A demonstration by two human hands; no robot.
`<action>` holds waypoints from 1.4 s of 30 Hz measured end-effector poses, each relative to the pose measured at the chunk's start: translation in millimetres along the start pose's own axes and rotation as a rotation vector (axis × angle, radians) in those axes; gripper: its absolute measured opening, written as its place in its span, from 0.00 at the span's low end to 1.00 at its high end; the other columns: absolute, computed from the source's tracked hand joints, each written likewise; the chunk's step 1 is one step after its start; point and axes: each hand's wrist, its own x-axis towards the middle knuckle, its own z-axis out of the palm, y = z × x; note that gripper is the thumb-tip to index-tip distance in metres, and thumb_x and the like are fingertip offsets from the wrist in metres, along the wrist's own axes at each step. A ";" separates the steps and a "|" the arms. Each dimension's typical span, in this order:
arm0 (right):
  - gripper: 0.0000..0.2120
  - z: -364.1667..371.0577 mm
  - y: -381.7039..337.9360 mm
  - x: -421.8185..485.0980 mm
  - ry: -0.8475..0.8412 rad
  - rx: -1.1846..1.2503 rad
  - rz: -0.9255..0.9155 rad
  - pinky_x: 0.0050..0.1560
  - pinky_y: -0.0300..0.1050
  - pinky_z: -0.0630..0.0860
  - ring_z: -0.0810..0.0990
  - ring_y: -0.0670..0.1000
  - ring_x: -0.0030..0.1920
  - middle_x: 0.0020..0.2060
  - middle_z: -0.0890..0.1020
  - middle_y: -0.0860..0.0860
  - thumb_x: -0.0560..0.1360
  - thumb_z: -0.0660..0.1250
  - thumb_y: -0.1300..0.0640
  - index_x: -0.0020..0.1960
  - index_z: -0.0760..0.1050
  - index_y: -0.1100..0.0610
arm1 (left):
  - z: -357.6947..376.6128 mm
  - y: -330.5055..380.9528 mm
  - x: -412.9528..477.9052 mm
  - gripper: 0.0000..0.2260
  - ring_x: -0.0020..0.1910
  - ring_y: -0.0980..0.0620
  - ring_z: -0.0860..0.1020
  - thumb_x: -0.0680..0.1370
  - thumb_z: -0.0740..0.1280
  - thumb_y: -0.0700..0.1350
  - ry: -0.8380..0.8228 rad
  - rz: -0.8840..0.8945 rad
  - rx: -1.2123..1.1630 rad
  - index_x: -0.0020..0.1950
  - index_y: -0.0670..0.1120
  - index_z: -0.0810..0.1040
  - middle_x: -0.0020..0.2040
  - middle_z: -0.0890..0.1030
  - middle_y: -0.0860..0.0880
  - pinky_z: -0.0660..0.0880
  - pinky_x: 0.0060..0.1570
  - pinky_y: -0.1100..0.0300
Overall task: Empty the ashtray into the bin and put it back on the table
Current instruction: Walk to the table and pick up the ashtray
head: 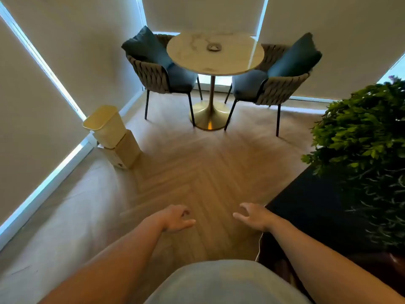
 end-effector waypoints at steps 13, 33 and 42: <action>0.34 31.7 -6.2 31.6 -0.072 0.082 0.095 0.68 0.50 0.66 0.67 0.57 0.73 0.74 0.68 0.56 0.78 0.60 0.39 0.77 0.60 0.56 | 6.7 -33.4 32.5 0.29 0.68 0.48 0.73 0.77 0.62 0.63 -0.107 -0.031 -0.009 0.74 0.50 0.68 0.72 0.73 0.46 0.71 0.68 0.48; 0.36 -159.4 6.9 217.9 -0.142 0.089 0.067 0.71 0.55 0.67 0.66 0.57 0.74 0.76 0.66 0.56 0.77 0.61 0.37 0.77 0.59 0.56 | -163.5 34.8 227.4 0.26 0.63 0.49 0.76 0.78 0.66 0.59 -0.082 -0.081 -0.154 0.72 0.48 0.70 0.66 0.76 0.48 0.74 0.64 0.52; 0.37 -238.4 -4.8 285.4 -0.126 0.101 0.062 0.71 0.56 0.68 0.68 0.57 0.73 0.74 0.68 0.56 0.75 0.61 0.34 0.76 0.61 0.55 | -244.8 48.8 297.3 0.25 0.62 0.49 0.77 0.78 0.67 0.57 -0.049 -0.071 -0.185 0.71 0.48 0.71 0.65 0.77 0.47 0.74 0.64 0.51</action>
